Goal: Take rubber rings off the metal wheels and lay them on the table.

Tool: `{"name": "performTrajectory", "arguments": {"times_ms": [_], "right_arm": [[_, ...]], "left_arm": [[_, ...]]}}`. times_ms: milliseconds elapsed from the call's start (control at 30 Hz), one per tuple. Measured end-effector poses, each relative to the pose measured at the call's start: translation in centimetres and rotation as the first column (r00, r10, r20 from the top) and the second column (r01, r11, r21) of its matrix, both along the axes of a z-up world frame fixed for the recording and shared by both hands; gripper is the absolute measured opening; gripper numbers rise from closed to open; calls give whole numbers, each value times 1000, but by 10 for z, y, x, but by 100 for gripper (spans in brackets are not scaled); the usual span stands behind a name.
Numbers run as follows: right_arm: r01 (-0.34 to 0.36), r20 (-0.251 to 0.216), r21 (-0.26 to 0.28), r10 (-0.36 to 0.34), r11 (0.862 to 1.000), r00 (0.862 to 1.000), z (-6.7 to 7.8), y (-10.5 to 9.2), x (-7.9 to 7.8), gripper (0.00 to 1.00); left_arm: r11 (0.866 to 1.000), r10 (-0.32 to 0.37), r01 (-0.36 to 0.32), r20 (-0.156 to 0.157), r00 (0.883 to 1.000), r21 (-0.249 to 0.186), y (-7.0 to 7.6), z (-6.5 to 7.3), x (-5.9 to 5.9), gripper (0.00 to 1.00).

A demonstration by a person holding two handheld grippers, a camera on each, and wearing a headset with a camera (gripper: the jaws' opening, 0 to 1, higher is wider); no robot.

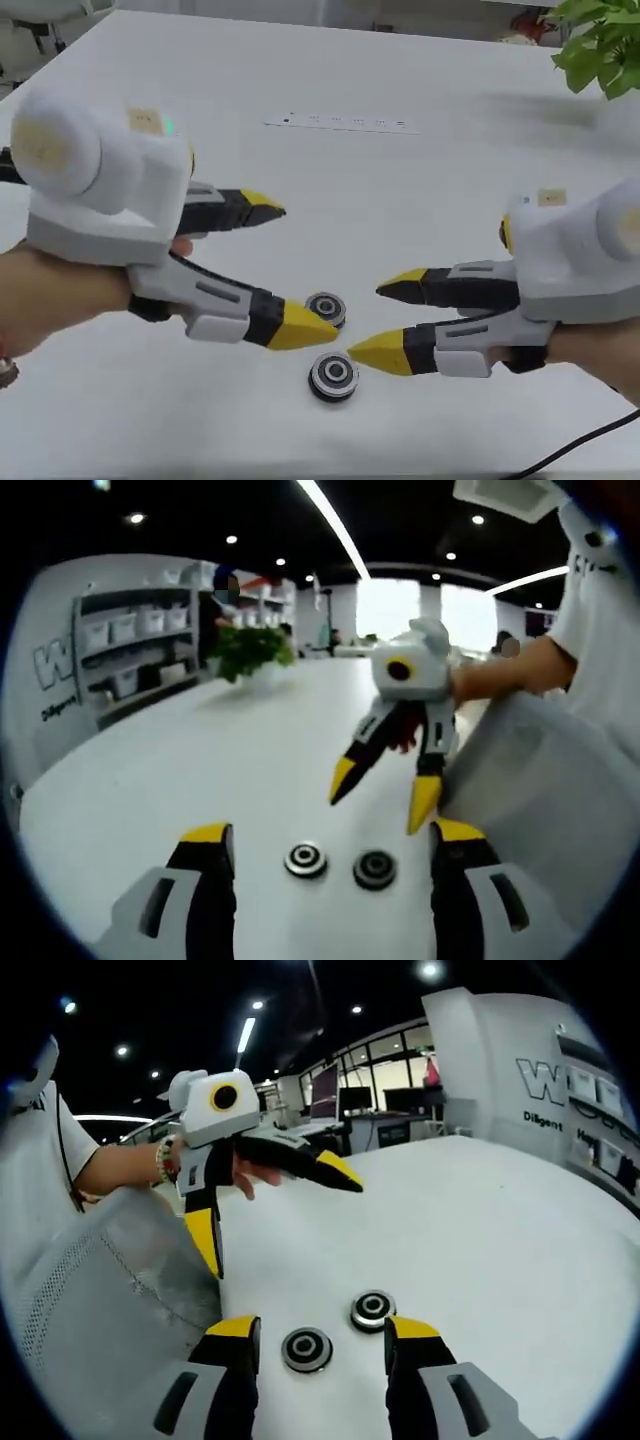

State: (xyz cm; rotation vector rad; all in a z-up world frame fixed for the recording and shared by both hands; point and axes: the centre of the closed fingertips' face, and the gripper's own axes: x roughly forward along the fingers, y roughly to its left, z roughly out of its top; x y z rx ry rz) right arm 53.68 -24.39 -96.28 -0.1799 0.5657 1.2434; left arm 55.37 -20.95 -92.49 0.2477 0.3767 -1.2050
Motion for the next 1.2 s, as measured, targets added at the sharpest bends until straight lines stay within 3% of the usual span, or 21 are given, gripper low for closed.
{"name": "performTrajectory", "arguments": {"times_ms": [100,133,367,500,700,800,1000,1200], "right_arm": [[-21,-14,-25,21,999,1000,-10,2,-7,47],[-30,-20,-37,30,999,999,-13,1,-9,46],[-58,-18,-84,56,995,998,-26,-1,-14,41],[-69,-60,-110,63,992,996,-35,-1,-19,37],[-93,-56,-154,85,984,995,-47,-1,-23,34],[-101,-37,-178,96,979,995,-51,-1,-23,33],[-101,-45,-183,94,978,995,-56,-2,-23,31],[-107,-30,-179,103,978,994,-55,1,-23,28]], "left_arm": [[1000,18,-19,-45,999,-20,0,-7,0,76],[1000,18,-19,-46,999,-22,-1,-8,0,76],[1000,-13,13,-17,1000,-6,-12,-20,-9,63],[998,-50,50,-17,999,31,-20,-32,-17,55],[995,-84,85,-8,996,51,-30,-41,-25,45],[990,-114,113,14,993,82,-35,-47,-29,40],[977,-164,158,28,986,140,-38,-63,-36,28],[974,-155,146,36,987,175,-36,-72,-31,20]]}}
